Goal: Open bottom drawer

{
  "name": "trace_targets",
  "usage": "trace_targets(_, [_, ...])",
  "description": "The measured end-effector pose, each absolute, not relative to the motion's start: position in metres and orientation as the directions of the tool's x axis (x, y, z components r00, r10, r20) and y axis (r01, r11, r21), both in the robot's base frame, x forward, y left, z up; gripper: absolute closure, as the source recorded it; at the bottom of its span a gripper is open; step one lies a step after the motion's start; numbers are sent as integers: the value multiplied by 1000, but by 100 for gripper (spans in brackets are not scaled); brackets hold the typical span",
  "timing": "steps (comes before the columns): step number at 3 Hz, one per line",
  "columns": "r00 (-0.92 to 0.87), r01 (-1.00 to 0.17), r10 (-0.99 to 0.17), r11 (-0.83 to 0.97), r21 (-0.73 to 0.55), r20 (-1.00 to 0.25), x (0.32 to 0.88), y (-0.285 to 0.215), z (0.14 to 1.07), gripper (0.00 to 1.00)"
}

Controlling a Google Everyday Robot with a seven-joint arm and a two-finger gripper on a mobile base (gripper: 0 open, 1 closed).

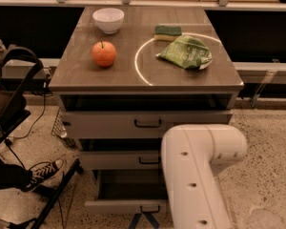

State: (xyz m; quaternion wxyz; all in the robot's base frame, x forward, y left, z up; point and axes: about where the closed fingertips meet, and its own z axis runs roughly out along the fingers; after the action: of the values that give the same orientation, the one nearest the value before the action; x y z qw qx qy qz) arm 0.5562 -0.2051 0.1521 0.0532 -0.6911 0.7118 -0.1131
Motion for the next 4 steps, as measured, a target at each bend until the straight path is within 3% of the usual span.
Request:
trace_targets(1, [-70, -987, -990, 51, -154, 121, 530, -212, 142, 100])
trace_targets(2, [-140, -988, -975, 126, -89, 172, 468, -240, 163, 100])
trace_targets(3, [-257, -966, -951, 258, -11, 170, 409, -273, 184, 100])
trace_targets(4, [-306, -951, -941, 309, -6, 142, 391, -288, 199, 100])
